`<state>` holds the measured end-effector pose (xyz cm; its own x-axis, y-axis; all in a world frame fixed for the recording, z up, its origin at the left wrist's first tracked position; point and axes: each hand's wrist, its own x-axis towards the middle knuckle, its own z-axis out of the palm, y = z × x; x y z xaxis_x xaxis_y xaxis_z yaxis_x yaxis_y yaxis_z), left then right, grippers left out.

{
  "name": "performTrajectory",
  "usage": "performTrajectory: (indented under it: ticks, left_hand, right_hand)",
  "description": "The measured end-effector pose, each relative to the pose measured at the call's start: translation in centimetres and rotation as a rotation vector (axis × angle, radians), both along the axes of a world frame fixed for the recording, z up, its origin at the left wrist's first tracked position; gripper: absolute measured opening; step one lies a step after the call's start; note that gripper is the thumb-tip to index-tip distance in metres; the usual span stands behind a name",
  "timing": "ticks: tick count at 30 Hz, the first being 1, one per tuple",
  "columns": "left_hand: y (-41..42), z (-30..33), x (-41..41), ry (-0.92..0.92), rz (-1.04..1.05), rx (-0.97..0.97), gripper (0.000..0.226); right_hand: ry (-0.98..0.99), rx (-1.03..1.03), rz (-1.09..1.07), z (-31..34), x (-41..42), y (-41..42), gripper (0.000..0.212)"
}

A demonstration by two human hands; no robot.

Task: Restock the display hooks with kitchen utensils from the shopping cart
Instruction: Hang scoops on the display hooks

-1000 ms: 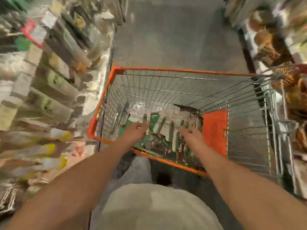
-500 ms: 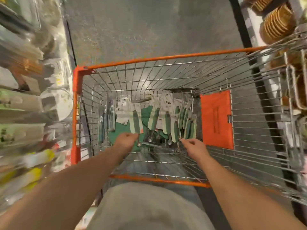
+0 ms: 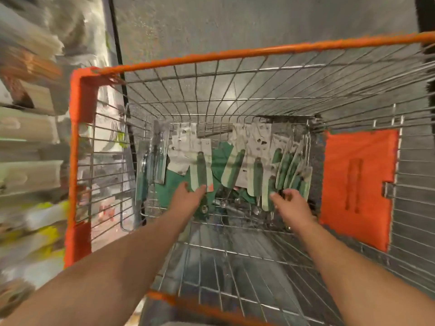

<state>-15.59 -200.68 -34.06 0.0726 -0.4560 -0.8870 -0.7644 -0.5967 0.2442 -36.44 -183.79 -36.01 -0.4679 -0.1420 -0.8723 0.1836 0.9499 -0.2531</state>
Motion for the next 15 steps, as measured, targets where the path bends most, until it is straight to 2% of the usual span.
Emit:
performTrajectory:
  ticks: [9, 12, 15]
  left_hand:
    - [0.5, -4.6, -2.2, -0.022, 0.166, -0.134, 0.084]
    - [0.4, -5.7, -2.6, -0.017, 0.231, -0.147, 0.074]
    - [0.6, -5.7, -2.5, 0.002, 0.238, -0.162, 0.05]
  right_hand:
    - [0.054, 0.042, -0.259, -5.5, -2.5, 0.4, 0.087]
    - [0.096, 0.032, -0.302, -7.1, -2.5, -0.1, 0.093]
    - [0.114, 0.034, -0.318, -7.5, -2.2, -1.1, 0.096]
